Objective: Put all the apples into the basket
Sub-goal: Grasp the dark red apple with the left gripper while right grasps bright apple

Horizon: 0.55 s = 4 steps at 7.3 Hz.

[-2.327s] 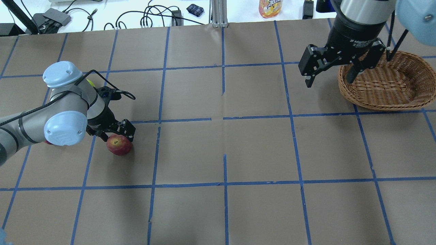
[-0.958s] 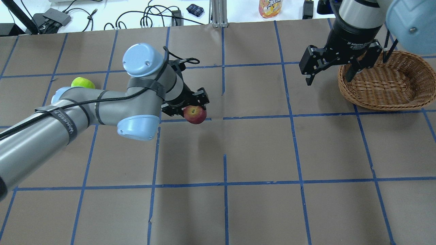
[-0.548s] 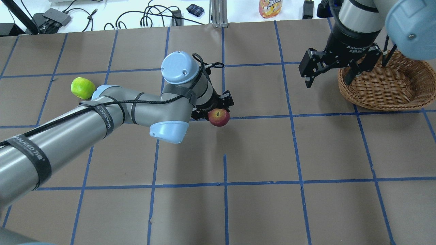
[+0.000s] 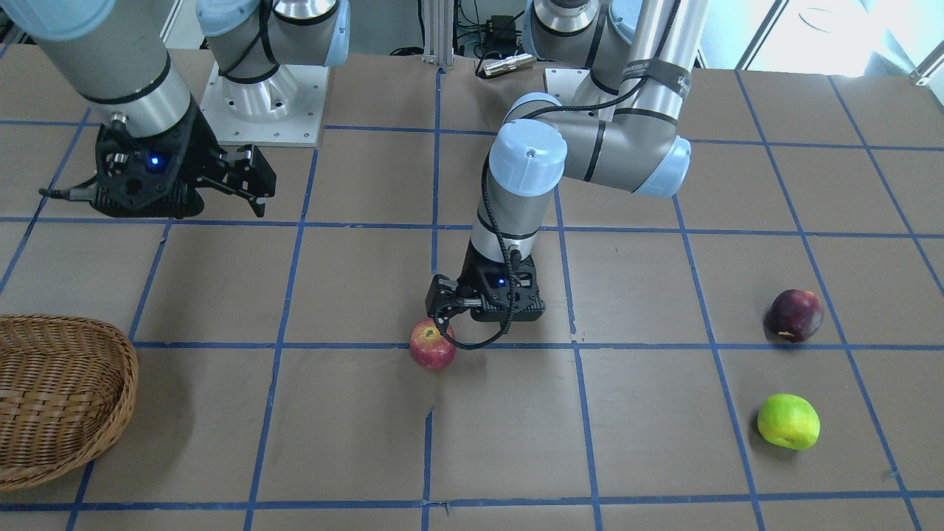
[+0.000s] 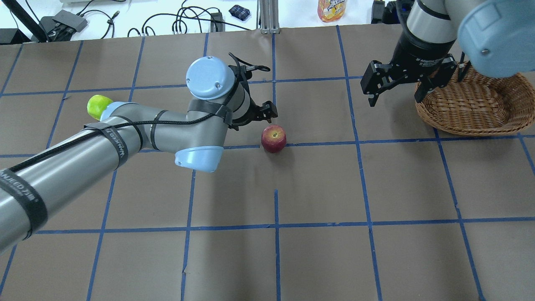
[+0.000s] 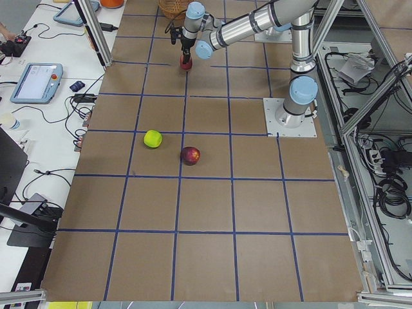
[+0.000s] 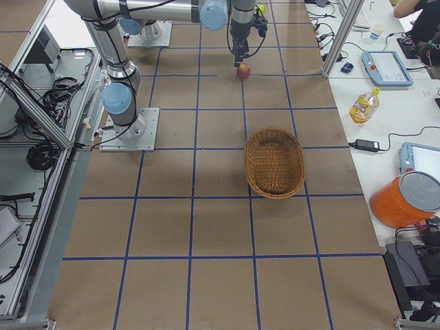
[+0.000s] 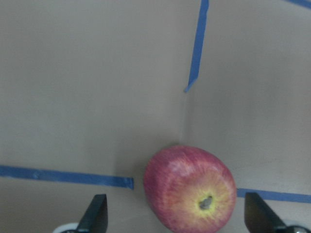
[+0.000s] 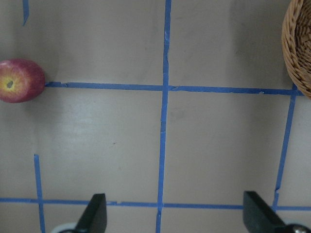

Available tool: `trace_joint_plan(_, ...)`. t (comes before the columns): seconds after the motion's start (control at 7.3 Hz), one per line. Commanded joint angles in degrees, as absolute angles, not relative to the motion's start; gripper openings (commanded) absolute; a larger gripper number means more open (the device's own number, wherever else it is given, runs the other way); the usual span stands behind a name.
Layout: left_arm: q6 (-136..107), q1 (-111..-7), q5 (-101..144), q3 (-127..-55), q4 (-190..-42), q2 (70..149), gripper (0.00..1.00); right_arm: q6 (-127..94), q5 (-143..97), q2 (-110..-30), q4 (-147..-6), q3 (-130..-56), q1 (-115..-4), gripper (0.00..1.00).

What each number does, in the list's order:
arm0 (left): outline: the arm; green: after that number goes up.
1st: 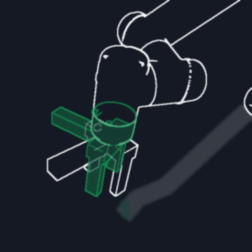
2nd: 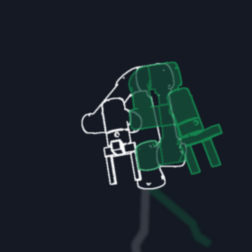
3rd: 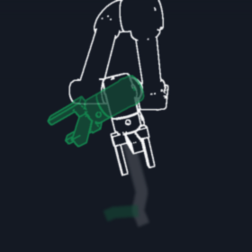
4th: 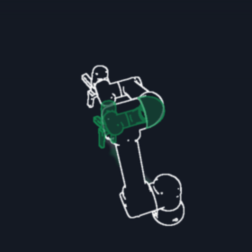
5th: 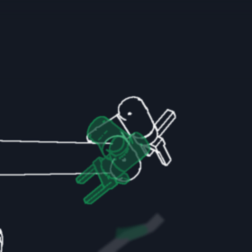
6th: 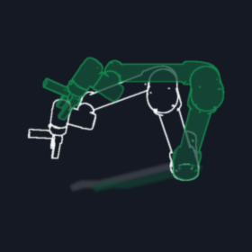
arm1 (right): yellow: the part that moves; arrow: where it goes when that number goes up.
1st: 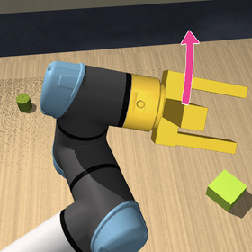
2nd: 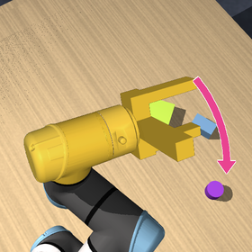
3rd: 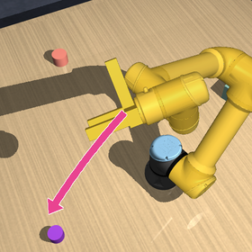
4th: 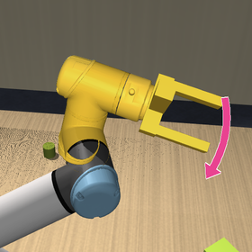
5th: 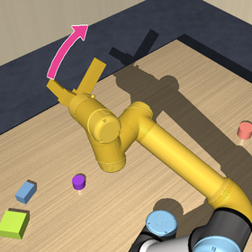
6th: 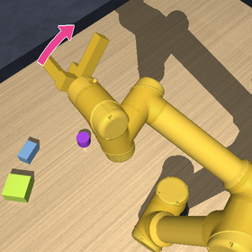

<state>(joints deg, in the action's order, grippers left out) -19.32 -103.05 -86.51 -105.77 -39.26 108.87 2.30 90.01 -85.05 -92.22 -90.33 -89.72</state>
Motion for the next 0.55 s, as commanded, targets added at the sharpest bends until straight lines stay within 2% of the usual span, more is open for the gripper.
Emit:
trace_joint_plan(0.0, 1.6, -89.3, -87.7, -103.8, -50.4, 103.2, 1.0, -7.0, 90.1, -80.3, -96.9, -90.2, -93.9, 1.0)
trace_joint_plan(0.41, 37.9, -63.8, -87.9, -103.5, -54.9, 104.8, 1.0, -20.0, 84.7, -70.5, -113.2, -90.2, -100.9, 1.0)
